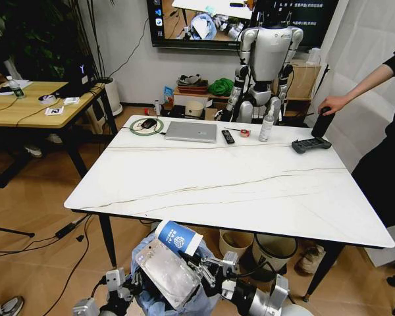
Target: Pick up the trash bin and place the trash from the table into it.
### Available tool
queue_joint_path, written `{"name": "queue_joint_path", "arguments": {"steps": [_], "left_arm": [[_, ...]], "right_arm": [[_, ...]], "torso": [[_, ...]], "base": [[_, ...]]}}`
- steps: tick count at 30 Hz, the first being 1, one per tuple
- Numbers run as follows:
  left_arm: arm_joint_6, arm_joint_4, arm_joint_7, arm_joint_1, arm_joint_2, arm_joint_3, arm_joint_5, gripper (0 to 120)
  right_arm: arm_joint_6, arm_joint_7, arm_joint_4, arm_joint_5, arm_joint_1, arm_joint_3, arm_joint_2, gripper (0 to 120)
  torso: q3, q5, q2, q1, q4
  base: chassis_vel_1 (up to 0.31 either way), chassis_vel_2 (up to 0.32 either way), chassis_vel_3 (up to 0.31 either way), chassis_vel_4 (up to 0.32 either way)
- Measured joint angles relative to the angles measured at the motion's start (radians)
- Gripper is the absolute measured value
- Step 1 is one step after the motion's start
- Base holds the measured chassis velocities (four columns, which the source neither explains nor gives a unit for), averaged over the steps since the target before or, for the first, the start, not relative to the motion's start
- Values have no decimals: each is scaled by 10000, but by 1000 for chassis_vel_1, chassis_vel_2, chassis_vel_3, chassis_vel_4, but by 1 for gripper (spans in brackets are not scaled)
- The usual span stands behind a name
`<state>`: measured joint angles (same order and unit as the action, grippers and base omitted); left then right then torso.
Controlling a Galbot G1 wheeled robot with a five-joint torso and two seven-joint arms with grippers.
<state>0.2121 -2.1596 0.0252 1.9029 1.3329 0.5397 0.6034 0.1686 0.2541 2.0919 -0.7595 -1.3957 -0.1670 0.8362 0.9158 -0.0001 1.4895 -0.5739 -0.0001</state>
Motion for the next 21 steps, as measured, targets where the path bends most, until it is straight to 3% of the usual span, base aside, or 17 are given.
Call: {"name": "queue_joint_path", "arguments": {"steps": [4,7,21], "left_arm": [[-28,-71,-25,0,63,-29,3,0],[-35,-107,-44,32,73,-30,-10,0],[-40,5,-43,14,52,-18,-131,0]], "right_arm": [[101,-16,-337,471,-39,-127,68,0],[161,-20,-479,674,-78,-107,77,7],[288,-146,-429,1147,-480,421,-116,58]], "torso": [[0,1,0,0,0],[0,2,0,0,0],[0,2,0,0,0]], "base": [[0,0,0,0],[0,0,0,0],[0,0,0,0]]}}
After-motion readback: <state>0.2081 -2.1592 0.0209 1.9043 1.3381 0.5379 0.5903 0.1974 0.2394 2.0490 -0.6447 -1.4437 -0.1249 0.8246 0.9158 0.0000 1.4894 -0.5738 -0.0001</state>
